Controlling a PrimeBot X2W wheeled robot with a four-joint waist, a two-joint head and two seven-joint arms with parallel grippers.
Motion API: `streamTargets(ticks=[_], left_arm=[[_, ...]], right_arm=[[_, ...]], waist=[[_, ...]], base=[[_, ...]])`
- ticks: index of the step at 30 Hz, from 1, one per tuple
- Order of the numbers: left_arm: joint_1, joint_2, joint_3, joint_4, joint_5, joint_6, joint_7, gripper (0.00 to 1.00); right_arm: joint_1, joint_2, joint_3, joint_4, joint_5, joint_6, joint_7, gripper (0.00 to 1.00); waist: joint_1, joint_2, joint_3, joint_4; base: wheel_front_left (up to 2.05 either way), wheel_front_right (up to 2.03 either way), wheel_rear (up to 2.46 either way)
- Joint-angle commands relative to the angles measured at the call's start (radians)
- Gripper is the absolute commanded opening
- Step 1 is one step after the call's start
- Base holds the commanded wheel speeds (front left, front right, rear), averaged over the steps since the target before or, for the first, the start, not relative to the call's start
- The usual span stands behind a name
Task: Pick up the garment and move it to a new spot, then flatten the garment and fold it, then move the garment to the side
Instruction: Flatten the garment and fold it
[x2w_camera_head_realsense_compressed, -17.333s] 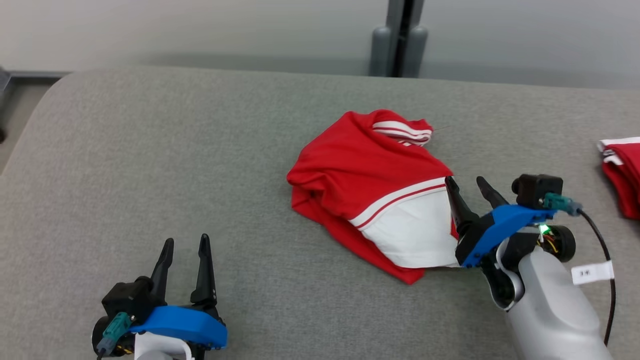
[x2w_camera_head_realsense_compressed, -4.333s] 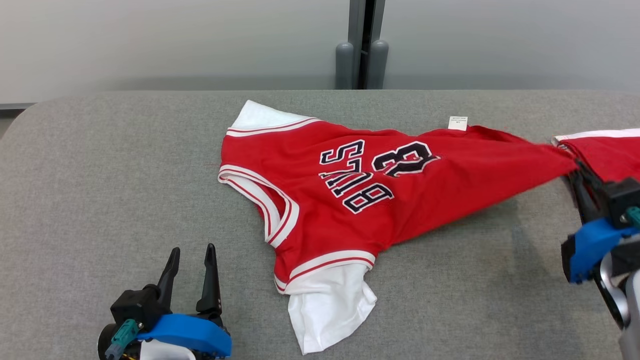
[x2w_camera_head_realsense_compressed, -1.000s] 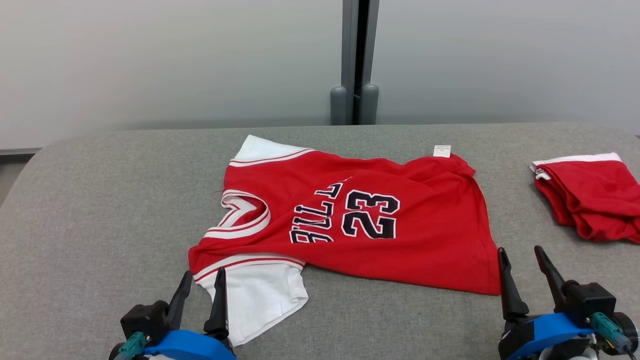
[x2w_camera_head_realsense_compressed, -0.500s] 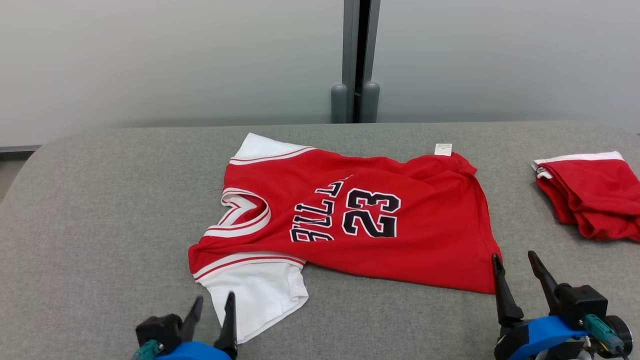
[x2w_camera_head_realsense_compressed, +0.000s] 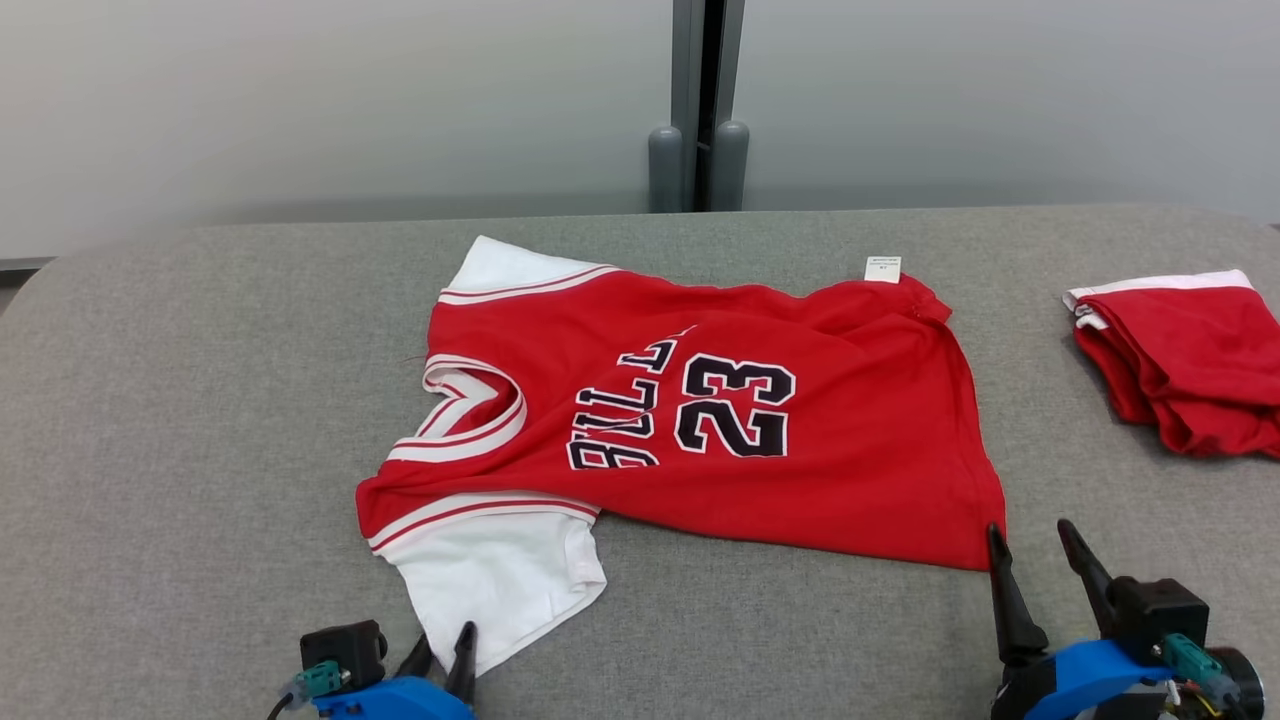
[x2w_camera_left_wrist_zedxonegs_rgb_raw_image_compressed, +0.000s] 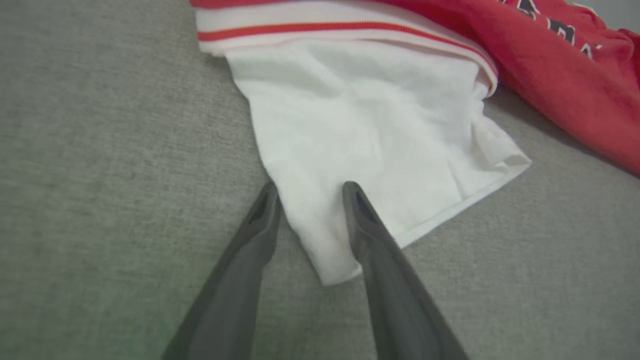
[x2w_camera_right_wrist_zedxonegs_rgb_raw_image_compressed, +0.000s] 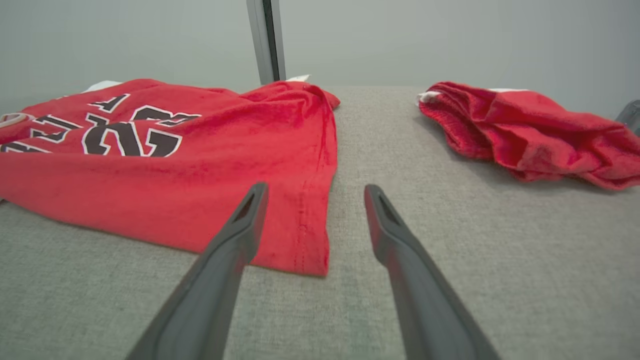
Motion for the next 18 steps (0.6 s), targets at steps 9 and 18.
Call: streamTargets(ticks=[9,18], left_arm=[[-0.016,0.016,0.003,-0.078,0.008,0.008,-0.032,0.0],[0.004,0.054,0.023,-0.204,0.018,0.036,-0.048,0.0]], right_arm=[[-0.051,0.0,-0.046,0.153,-0.017,0.0,-0.003,1.0],[-0.121,0.0,-0.062,0.308,-0.024,0.0,0.007,0.55]], waist=[[0.0,0.0,0.015,0.02],[0.0,0.0,0.009,0.048]], base=[[0.0,0.0,0.0],[0.0,0.0,0.0]])
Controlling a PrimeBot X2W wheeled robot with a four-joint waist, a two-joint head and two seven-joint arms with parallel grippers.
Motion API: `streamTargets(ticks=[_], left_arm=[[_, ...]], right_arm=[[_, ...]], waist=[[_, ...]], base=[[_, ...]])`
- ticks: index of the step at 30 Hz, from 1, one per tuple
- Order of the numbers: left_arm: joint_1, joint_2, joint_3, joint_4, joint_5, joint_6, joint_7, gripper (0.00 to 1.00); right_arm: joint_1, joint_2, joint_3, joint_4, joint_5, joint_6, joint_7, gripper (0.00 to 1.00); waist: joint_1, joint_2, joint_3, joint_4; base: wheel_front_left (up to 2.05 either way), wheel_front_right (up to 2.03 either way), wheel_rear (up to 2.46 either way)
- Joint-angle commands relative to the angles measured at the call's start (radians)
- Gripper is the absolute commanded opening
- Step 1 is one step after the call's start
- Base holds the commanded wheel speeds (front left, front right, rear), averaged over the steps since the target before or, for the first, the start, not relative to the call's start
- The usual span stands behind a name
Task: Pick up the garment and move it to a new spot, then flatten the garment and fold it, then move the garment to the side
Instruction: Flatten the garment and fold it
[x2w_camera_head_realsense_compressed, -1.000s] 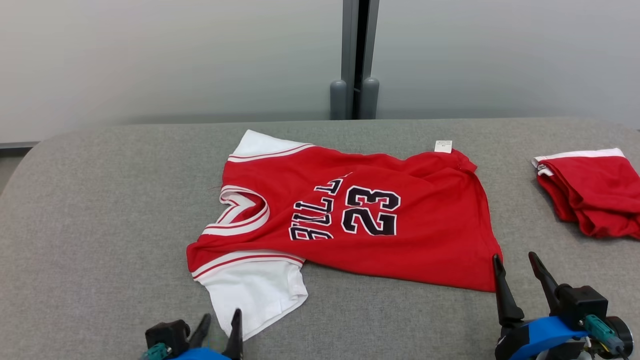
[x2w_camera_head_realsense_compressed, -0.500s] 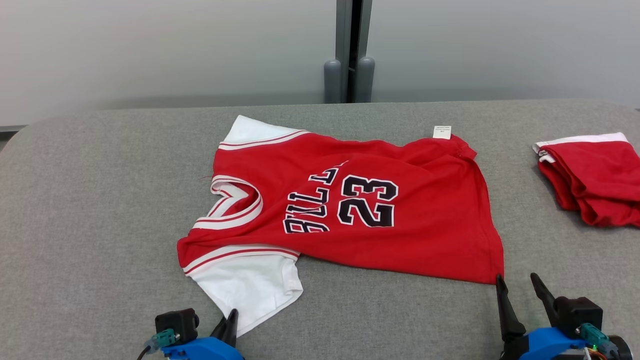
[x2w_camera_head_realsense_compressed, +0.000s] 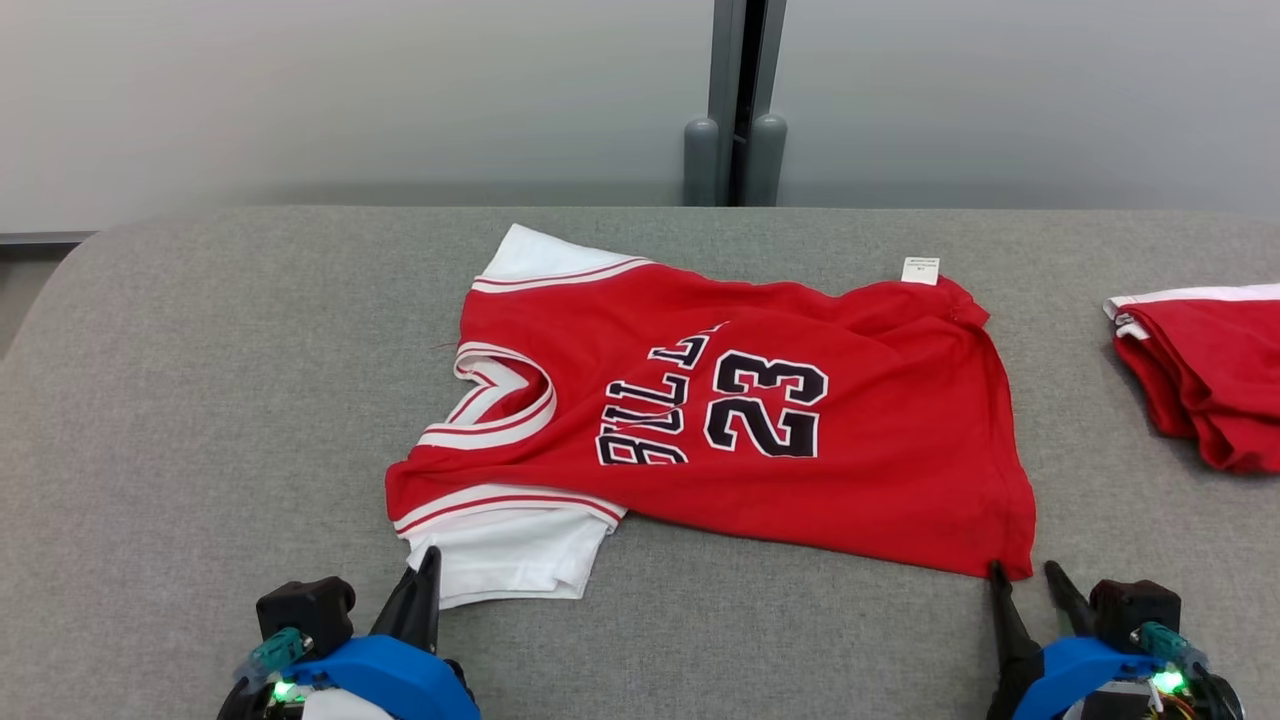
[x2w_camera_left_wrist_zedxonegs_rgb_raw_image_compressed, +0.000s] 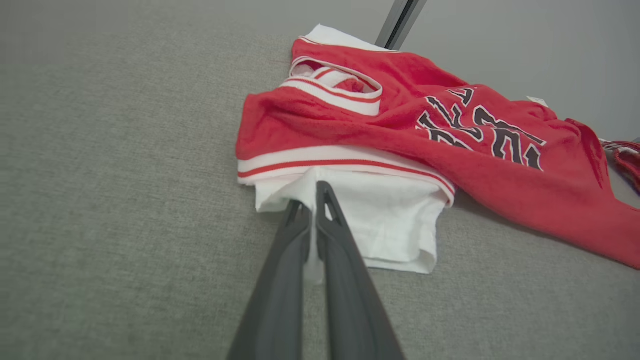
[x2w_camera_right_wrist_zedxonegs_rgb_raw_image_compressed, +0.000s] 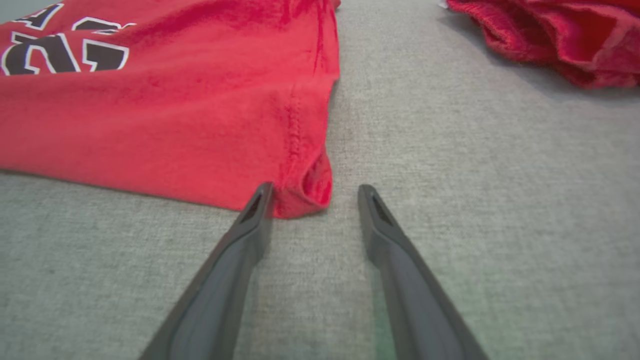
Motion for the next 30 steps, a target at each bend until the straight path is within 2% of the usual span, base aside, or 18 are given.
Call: streamTargets(ticks=[1,5,13,19,21,24,30], left_arm=[[0.004,0.008,0.005,-0.007,0.003,0.002,0.001,0.0],[0.023,0.012,0.004,-0.044,-0.002,0.01,0.009,0.0],[0.027,0.018,0.0,-0.088,-0.005,0.006,-0.008,0.0],[-0.013,0.018,0.022,-0.167,-0.051,-0.028,-0.013,0.0],[-0.038,0.02,0.037,-0.223,-0.08,-0.047,-0.002,0.0],[-0.097,0.072,0.059,-0.322,-0.06,-0.051,0.018,0.0],[-0.266,0.154,0.088,-0.553,-0.014,-0.047,0.093,0.0]], right_arm=[[-0.012,-0.001,0.002,0.007,0.006,0.0,-0.001,0.42],[-0.038,-0.001,0.011,0.071,0.019,0.0,0.003,0.0],[-0.101,-0.001,0.042,0.126,0.076,0.0,0.0,0.0],[-0.124,-0.001,0.103,0.031,0.184,0.0,-0.007,0.0],[-0.13,-0.001,0.114,-0.035,0.205,0.0,-0.008,0.0],[-0.136,-0.001,0.118,-0.162,0.219,0.0,0.011,0.0],[-0.137,-0.024,0.105,-0.551,0.242,0.0,0.093,0.0]], waist=[[-0.0001,-0.0001,-0.001,0.001],[-0.0001,-0.0001,-0.006,0.001],[-0.0001,-0.0001,-0.024,-0.013],[-0.0001,-0.0001,-0.053,-0.03],[-0.0001,-0.0001,-0.065,-0.037],[-0.0001,-0.0001,-0.087,-0.048],[-0.0001,-0.0001,-0.12,-0.077]], base=[[0.0,0.0,0.0],[0.0,0.0,0.0],[0.0,0.0,0.0],[0.0,0.0,0.0],[0.0,0.0,0.0],[0.0,0.0,0.0],[0.0,0.0,0.0]])
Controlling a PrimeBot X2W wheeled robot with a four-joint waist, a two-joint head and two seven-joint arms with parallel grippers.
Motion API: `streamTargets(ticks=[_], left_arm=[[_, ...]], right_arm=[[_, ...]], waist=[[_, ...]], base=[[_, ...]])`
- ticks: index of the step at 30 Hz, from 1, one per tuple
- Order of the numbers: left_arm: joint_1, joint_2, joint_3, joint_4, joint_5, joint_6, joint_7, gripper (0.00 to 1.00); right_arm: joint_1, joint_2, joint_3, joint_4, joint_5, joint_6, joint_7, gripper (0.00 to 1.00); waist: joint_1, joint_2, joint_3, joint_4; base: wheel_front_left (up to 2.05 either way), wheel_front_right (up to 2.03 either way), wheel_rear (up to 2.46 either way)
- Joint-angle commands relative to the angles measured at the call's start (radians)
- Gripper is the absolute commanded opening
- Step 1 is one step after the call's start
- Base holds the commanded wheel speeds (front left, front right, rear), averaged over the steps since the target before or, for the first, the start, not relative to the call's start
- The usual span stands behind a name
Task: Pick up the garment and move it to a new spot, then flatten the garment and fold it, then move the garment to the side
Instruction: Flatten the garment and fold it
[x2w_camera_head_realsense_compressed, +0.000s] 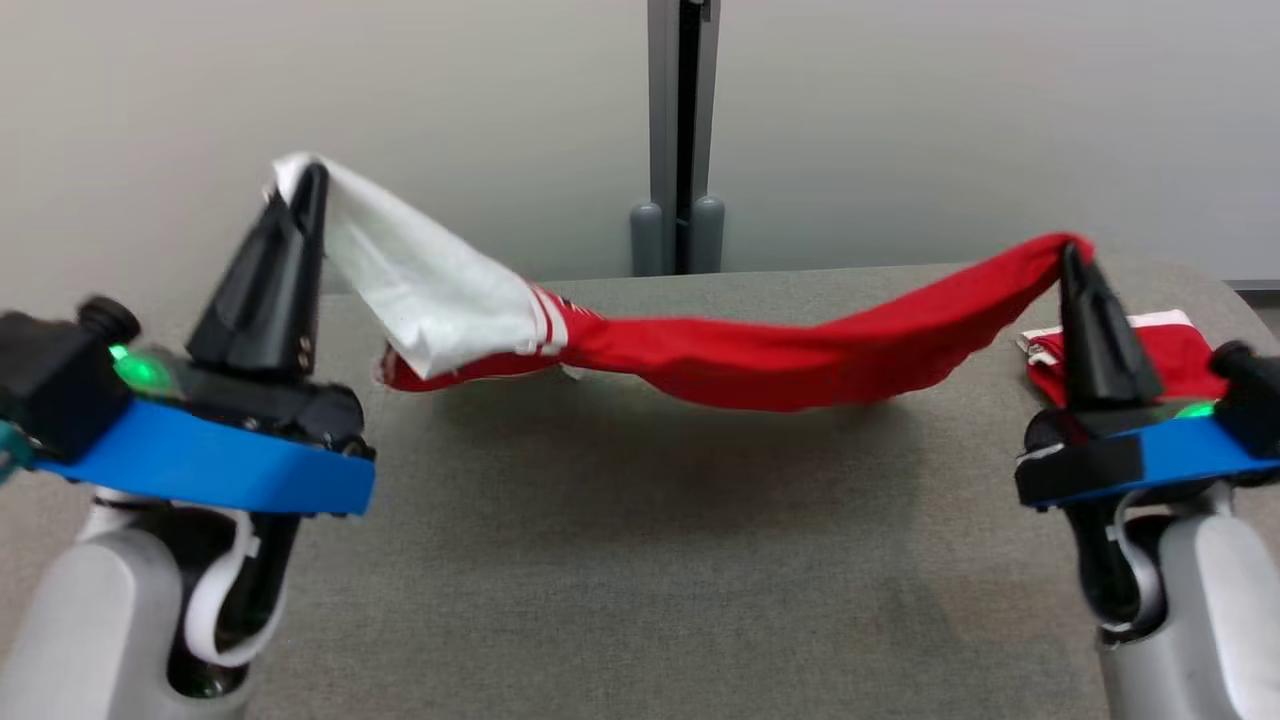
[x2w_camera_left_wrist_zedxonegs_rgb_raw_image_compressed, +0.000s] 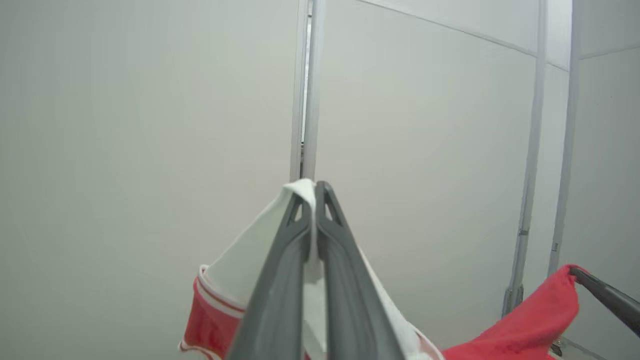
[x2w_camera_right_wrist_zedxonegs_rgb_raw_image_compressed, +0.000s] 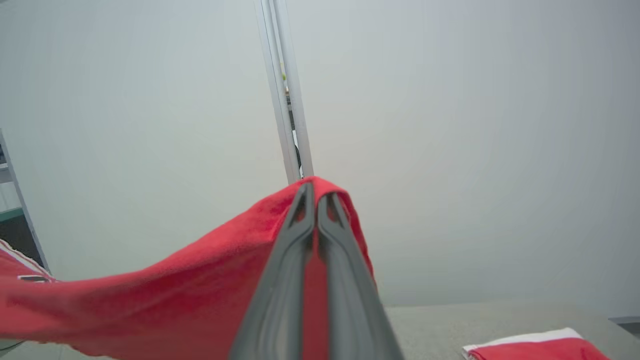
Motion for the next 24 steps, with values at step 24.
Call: streamTargets(ticks=[24], left_arm=[[-0.664,0.136,-0.054,0.037,0.089,-0.072,0.267,0.0]], right_arm=[[-0.296,-0.026,-0.072,-0.373,-0.075,0.0,0.311,0.0]], waist=[[0.0,-0.0001,0.25,-0.065]], base=[[0.0,0.0,0.0]])
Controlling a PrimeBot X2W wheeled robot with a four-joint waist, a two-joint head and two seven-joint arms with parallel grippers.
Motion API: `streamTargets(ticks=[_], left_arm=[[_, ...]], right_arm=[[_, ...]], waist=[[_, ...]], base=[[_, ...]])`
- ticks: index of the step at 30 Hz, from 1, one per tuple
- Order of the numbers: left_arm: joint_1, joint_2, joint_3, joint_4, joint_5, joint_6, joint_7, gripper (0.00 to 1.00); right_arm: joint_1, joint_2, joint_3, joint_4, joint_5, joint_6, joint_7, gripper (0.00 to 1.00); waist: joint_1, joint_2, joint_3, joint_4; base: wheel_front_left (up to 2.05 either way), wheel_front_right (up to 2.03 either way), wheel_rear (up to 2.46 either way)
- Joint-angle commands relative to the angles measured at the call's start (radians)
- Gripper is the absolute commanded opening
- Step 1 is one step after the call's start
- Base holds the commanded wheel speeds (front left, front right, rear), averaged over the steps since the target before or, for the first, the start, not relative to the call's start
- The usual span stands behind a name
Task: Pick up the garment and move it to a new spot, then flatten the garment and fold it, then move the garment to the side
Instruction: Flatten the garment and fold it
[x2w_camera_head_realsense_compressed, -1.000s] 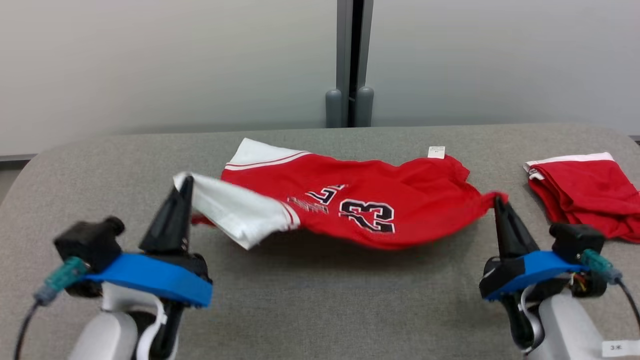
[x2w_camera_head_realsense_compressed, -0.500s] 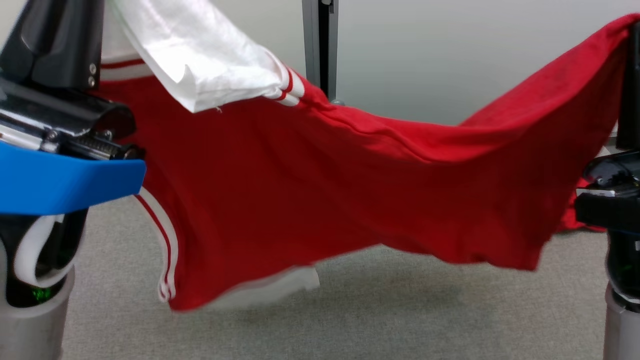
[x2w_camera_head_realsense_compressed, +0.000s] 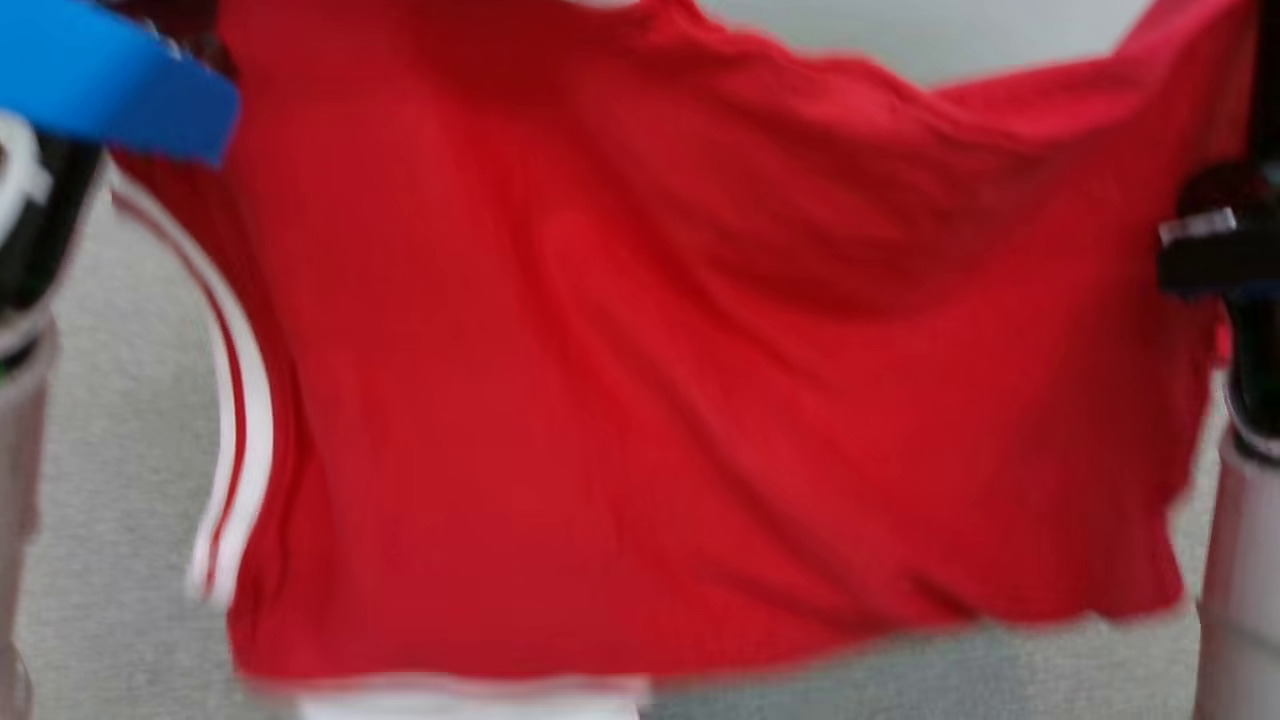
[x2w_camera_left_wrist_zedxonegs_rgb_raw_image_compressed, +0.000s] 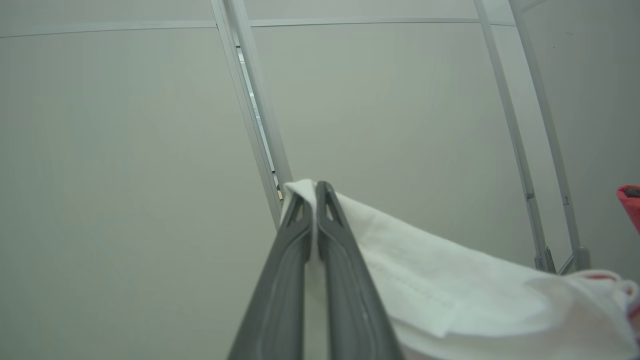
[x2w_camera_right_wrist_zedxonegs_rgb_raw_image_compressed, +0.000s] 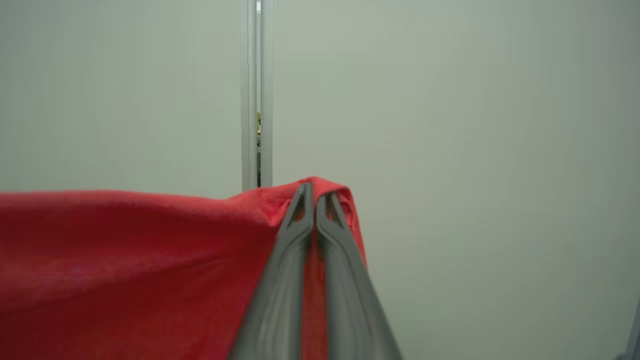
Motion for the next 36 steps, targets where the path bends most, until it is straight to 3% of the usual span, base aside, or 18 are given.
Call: streamTargets(ticks=[1,8,15,20,27,36], left_arm=[[-0.047,0.011,-0.001,0.034,0.015,-0.004,0.0,0.0],[-0.317,0.03,-0.036,0.27,0.1,-0.027,-0.072,0.0],[-0.466,-0.042,-0.064,0.452,0.111,-0.029,-0.193,0.0],[-0.4,-0.096,-0.088,0.538,0.089,-0.029,-0.261,0.0],[-0.258,-0.127,-0.083,0.608,0.036,-0.028,-0.343,0.0],[-0.088,-0.124,-0.033,0.602,-0.053,-0.025,-0.409,0.0]], right_arm=[[-0.065,0.001,0.008,0.048,-0.021,0.0,-0.006,0.0],[-0.423,0.006,0.026,0.378,-0.143,0.0,-0.069,0.0],[-0.638,0.017,-0.028,0.633,-0.298,0.0,-0.161,0.0],[-0.663,0.038,-0.098,0.792,-0.371,0.0,-0.227,0.0],[-0.613,0.047,-0.178,0.992,-0.423,0.0,-0.336,0.0],[-0.572,0.048,-0.154,1.114,-0.358,0.0,-0.415,0.0]], waist=[[-0.0001,-0.0001,0.06,0.029],[-0.0001,-0.0001,0.21,0.029],[-0.0001,-0.0001,0.312,0.074],[-0.0001,-0.0001,0.38,0.109],[-0.0001,-0.0001,0.433,0.127],[-0.0001,-0.0001,0.429,0.114]], base=[[0.0,0.0,0.0],[0.0,0.0,0.0],[0.0,0.0,0.0],[0.0,0.0,0.0],[0.0,0.0,0.0],[0.0,0.0,0.0]])
